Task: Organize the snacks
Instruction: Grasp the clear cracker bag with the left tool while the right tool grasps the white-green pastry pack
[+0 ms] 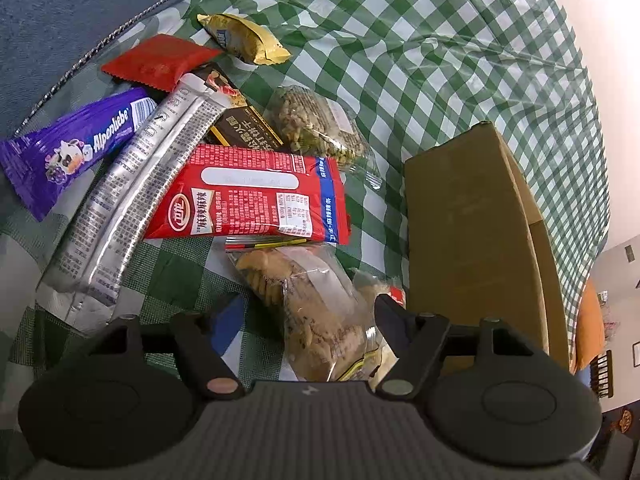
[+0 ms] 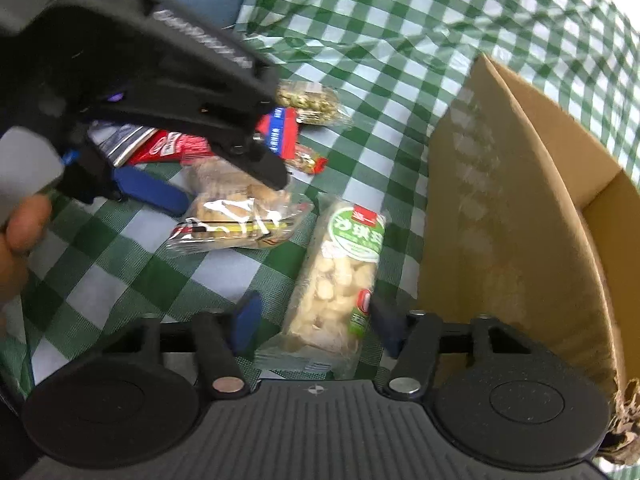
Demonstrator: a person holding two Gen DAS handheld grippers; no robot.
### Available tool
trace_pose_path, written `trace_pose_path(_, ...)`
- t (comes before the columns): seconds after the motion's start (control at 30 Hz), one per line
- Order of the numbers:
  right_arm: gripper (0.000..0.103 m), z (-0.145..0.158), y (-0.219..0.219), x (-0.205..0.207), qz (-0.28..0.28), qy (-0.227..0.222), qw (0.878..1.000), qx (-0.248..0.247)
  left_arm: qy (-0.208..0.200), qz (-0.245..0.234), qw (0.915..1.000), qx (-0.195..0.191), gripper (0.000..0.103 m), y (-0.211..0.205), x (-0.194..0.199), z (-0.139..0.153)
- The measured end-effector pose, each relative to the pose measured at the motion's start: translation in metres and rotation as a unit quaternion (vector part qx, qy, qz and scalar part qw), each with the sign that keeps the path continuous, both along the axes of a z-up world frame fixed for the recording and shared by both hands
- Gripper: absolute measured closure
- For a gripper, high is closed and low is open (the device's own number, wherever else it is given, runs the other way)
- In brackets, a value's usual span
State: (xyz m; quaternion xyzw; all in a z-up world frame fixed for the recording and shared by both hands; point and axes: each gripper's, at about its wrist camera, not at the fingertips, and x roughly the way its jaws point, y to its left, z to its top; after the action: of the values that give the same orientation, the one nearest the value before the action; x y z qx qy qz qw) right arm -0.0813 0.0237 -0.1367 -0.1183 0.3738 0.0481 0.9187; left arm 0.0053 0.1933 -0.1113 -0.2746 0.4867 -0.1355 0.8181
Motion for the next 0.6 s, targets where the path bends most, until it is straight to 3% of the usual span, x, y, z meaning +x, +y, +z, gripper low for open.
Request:
trace_pose_path(0.03,0.058,0.000,-0.003,0.002,-0.005,0.002,1.000,0.005,-0.002,-0.003,1.0000,0.001,0.035,0.000,-0.001,0.001)
trace_pose_path(0.1,0.063,0.000,-0.007,0.003,-0.009,0.000,1.000,0.008,-0.010,-0.008,0.9999,-0.001,0.054,0.001,-0.003,0.005)
trace_pose_path(0.33,0.065,0.008,-0.005,-0.011,0.018,-0.002,0.999,0.027,-0.016,-0.010,0.9992,0.036,0.056,0.021,-0.023,0.030)
trace_pose_path(0.6,0.065,0.012,-0.011,-0.025,0.058,0.043,0.995,0.070,-0.032,-0.053,0.9910,0.119,0.055,0.017,-0.062,0.049)
